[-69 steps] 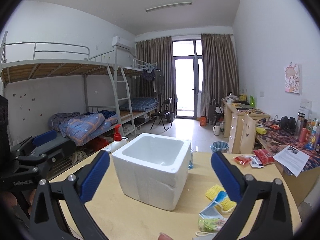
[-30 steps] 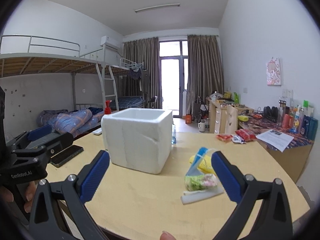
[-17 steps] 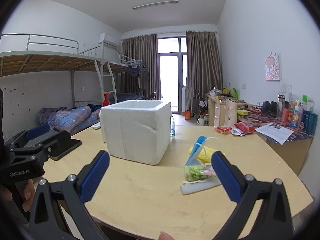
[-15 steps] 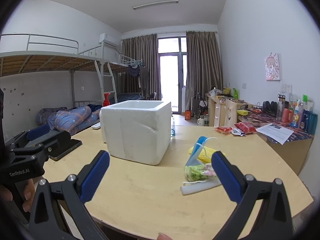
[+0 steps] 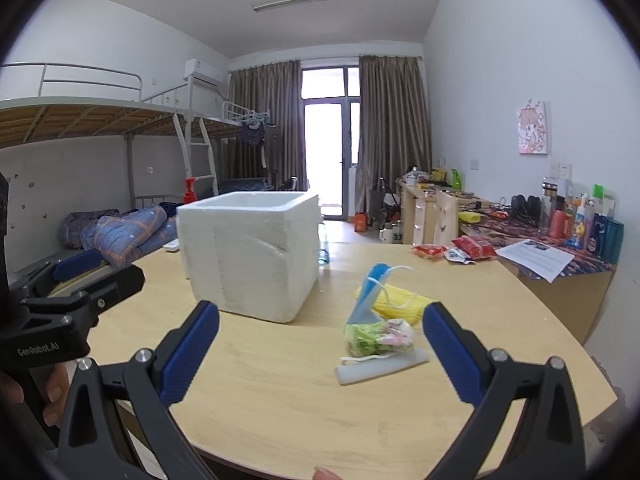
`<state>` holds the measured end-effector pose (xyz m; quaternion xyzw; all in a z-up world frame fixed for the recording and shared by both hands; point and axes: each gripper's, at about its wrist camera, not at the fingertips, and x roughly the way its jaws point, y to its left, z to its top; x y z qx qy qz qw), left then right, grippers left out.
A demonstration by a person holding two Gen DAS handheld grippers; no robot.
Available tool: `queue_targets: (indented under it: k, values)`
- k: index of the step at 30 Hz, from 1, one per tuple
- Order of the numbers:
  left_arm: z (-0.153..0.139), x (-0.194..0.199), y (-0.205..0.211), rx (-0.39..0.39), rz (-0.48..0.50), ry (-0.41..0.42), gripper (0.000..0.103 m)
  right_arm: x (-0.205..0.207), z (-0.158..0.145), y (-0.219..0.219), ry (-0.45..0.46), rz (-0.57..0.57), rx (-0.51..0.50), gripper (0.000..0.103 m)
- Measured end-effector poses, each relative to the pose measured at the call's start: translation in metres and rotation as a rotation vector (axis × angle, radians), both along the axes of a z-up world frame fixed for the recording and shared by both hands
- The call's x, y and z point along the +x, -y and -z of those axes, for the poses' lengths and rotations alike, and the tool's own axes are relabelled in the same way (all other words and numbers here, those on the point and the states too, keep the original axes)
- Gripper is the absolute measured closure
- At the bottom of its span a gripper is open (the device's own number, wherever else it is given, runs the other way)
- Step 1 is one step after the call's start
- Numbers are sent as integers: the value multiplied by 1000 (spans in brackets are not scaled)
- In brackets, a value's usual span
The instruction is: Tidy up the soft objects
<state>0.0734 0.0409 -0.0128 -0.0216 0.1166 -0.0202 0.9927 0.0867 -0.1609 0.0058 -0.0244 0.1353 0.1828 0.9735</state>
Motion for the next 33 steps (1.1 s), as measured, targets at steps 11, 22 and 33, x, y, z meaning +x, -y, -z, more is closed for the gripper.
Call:
queue_targets:
  k: [11, 22, 33]
  values:
    - [4, 18, 28, 14, 102, -29, 1, -6, 3, 29, -13, 97, 3, 0]
    - [7, 36, 53, 40, 187, -69, 1, 3, 11, 50, -49, 139, 9, 0]
    - [10, 69, 85, 60, 264, -123, 1, 18, 21, 68, -81, 163, 5, 0]
